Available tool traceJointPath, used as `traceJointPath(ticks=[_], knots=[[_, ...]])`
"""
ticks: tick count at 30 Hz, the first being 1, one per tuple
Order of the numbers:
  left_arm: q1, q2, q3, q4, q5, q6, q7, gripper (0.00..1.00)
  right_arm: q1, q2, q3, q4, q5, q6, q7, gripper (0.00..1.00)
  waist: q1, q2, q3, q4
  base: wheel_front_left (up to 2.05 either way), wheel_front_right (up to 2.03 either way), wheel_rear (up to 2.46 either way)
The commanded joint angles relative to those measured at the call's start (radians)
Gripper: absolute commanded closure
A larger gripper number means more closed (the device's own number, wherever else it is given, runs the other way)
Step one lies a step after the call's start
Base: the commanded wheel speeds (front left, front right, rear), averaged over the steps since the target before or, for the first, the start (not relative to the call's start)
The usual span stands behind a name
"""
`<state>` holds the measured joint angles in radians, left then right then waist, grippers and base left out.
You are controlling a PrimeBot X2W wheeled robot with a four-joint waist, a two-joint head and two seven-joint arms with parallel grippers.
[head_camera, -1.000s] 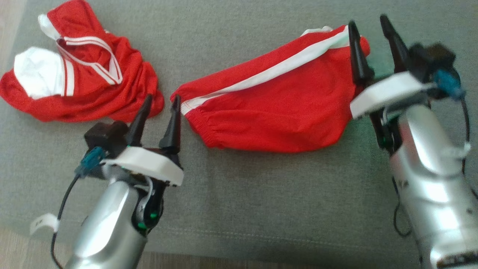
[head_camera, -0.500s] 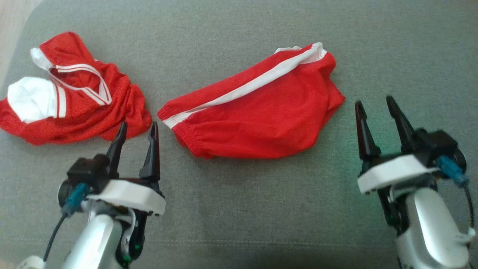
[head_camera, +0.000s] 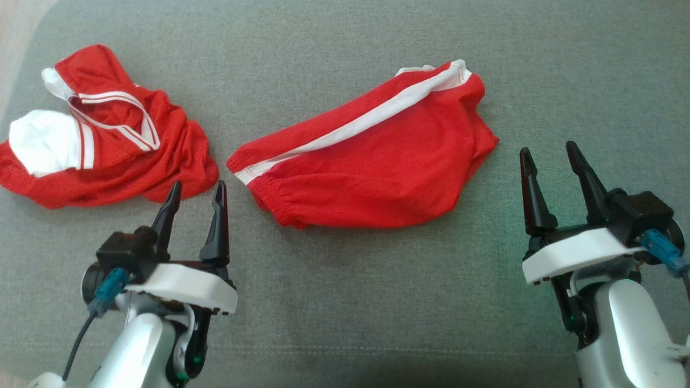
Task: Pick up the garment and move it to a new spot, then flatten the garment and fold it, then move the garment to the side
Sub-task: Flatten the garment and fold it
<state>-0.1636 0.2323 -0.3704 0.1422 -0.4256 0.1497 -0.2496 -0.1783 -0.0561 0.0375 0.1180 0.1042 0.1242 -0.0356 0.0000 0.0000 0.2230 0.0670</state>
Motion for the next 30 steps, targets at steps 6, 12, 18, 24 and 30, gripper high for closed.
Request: traceJointPath(ticks=[6, 12, 18, 24, 30], knots=[[-0.044, 0.022, 0.032, -0.024, -0.003, -0.001, -0.01, 0.0, -0.015, 0.005, 0.016, -0.048, -0.009, 0.007, 0.015, 0.0, 0.0, 0.0, 0.005, 0.008, 0.0, 0.0, 0.0], [-0.086, 0.011, 0.019, -0.032, 0.0, -0.012, -0.01, 0.0, -0.099, 0.002, -0.002, 0.01, -0.017, 0.007, 0.052, 0.0, 0.0, 0.0, 0.055, 0.035, 0.0, 0.0, 0.0], [-0.136, -0.012, 0.007, -0.028, 0.005, -0.032, -0.011, 0.0, -0.227, -0.02, 0.002, 0.17, -0.038, 0.007, 0.106, 0.0, 0.0, 0.0, 0.116, 0.073, 0.0, 0.0, 0.0], [-0.161, -0.036, 0.007, -0.016, 0.013, -0.048, -0.012, 0.0, -0.294, -0.028, -0.001, 0.298, -0.046, 0.007, 0.17, 0.0, 0.0, 0.0, 0.144, 0.094, 0.0, 0.0, 0.0], [-0.162, -0.058, 0.028, -0.01, 0.028, -0.063, -0.012, 0.0, -0.314, -0.02, 0.005, 0.375, -0.019, 0.007, 0.231, 1.0, 0.0, 0.0, 0.152, 0.096, 0.0, 0.0, 0.0]])
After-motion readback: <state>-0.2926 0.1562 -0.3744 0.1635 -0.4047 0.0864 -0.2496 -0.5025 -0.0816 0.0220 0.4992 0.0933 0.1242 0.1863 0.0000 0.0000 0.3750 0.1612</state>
